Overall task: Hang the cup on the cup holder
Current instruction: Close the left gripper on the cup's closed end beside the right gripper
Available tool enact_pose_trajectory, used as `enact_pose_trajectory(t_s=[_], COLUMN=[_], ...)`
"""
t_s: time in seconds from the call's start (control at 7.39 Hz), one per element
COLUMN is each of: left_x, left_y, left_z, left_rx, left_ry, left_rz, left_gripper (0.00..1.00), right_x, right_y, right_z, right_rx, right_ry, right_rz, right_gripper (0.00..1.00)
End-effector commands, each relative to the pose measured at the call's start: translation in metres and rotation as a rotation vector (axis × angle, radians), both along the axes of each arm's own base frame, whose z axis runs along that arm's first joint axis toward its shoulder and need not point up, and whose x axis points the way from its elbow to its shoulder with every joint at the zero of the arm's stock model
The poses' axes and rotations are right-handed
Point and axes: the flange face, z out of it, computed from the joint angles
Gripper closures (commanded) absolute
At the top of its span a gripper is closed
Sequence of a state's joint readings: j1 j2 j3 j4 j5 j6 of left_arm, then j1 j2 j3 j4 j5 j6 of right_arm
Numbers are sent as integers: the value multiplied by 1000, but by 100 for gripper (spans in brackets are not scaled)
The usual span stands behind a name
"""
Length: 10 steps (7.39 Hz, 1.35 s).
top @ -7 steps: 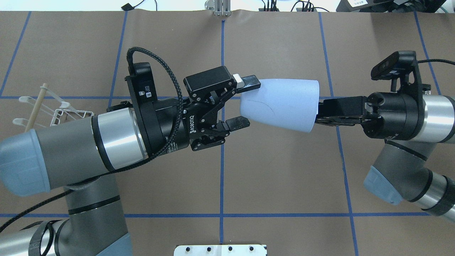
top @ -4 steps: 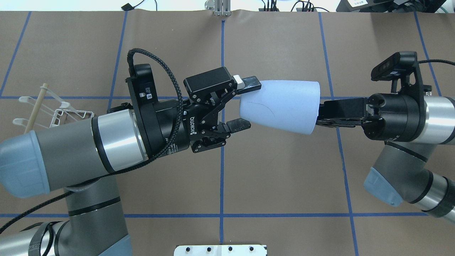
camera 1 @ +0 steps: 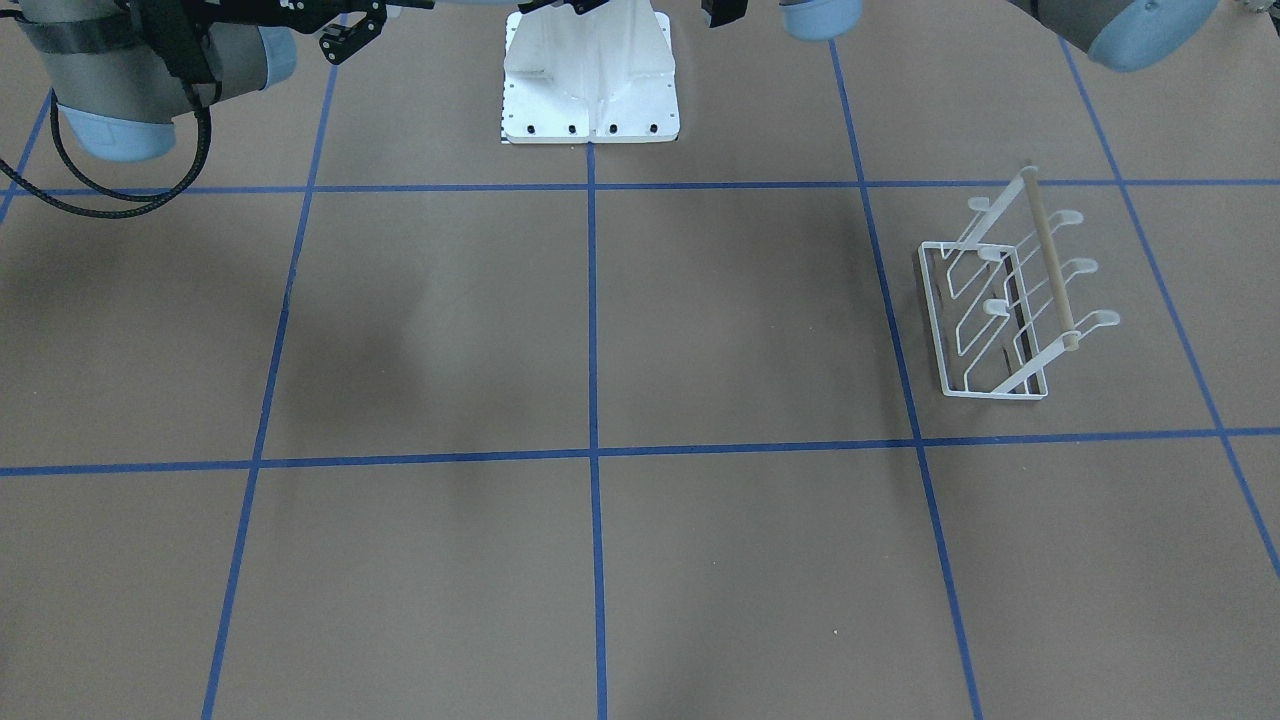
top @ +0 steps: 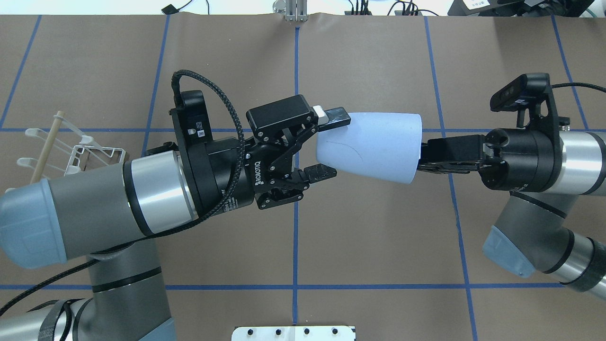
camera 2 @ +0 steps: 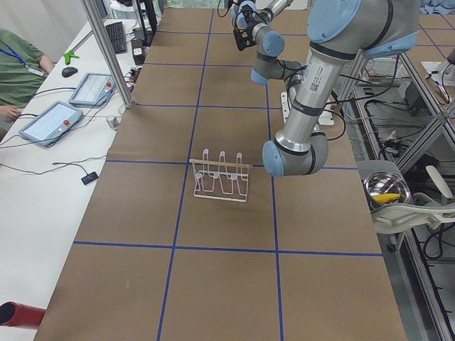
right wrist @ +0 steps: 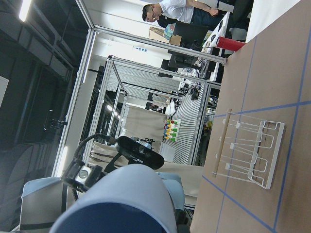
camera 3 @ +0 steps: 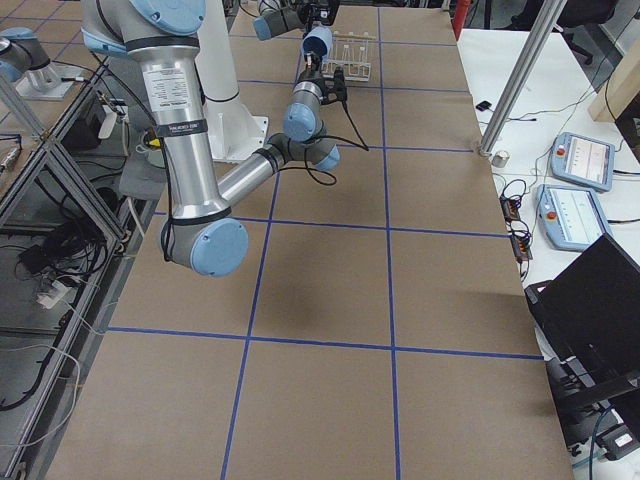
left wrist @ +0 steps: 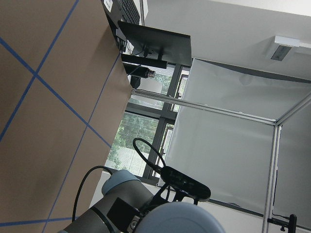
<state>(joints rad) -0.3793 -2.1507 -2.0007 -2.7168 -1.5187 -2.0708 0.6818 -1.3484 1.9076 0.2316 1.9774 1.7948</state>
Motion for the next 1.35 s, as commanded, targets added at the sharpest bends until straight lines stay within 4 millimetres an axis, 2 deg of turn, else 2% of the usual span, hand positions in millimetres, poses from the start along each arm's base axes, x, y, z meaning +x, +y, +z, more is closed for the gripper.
enact_pose_trajectory(t_s=[0.0, 0.14, 0.27, 0.81, 1.22], left_x=[1, 1, 0, -11, -15], left_y=[2, 2, 2, 6, -4], left_z=[0, 0, 0, -2, 2], left_rx=[-1, -5, 0, 8, 24], left_ry=[2, 4, 2, 21, -1], left_rz=[4, 13, 13, 13, -27], left_gripper=[25, 90, 100, 100, 100], right_x=[0, 0, 0, 0, 11], right_y=[1, 0, -1, -3, -2], right_z=[-1, 0, 1, 11, 32], right_rx=[1, -4, -15, -32, -57], right_ry=[-2, 0, -3, 17, 56], right_rz=[-1, -2, 1, 5, 20], right_gripper=[100, 39, 0, 0, 0])
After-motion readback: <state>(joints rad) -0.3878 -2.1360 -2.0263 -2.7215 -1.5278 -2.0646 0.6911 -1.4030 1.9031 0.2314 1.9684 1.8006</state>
